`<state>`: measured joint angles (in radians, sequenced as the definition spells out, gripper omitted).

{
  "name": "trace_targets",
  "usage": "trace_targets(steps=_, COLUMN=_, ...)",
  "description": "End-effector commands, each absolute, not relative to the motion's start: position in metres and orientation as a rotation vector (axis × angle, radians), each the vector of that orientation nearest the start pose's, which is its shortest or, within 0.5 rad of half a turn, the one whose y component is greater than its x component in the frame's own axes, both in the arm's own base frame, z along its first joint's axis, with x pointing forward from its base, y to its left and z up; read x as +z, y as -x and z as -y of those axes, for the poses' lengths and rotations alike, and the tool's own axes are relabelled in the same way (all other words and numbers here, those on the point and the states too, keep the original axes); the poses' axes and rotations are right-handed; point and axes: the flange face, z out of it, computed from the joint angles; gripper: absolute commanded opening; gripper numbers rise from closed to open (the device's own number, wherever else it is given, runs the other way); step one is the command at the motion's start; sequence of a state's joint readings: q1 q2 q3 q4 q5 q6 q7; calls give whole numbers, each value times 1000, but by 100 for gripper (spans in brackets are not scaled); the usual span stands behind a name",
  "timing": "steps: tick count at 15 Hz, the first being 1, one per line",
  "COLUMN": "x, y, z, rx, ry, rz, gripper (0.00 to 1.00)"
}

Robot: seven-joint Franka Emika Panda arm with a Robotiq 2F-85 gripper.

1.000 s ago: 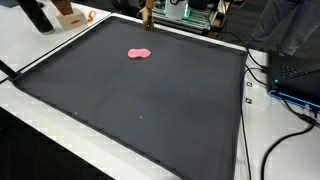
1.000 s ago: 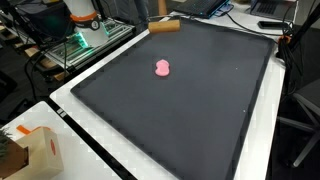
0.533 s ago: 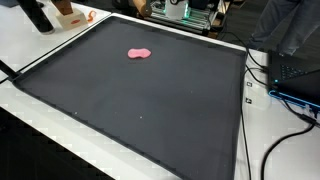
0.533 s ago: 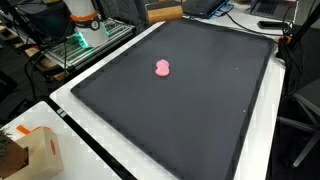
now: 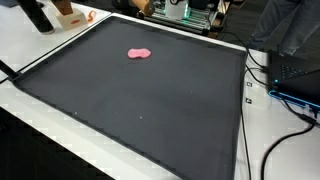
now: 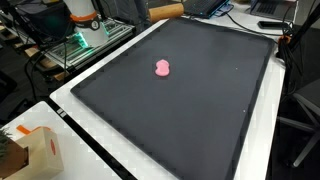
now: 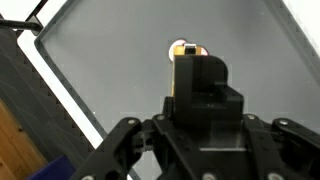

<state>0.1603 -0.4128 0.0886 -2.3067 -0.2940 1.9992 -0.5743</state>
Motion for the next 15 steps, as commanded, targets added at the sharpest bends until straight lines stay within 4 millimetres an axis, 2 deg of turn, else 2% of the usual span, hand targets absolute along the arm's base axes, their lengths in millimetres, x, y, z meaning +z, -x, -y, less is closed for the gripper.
trace_targets(steps=1, x=518, y=-429, z=-95, rx=-83, ry=3096, rz=1548, gripper=49)
trace_targets(steps=6, x=518, y=-429, z=-95, rx=-83, ry=3095, rz=1549, gripper=49)
trace_targets(steps=7, x=518, y=-429, z=-95, rx=-83, ry=3095, rz=1549, gripper=24)
trace_targets(steps=10, x=477, y=-442, z=-92, rx=52, ry=3017, rz=1599, gripper=24)
trace_targets(steps=15, x=419, y=-451, z=-90, rx=144, ry=2813, rz=1916, gripper=24)
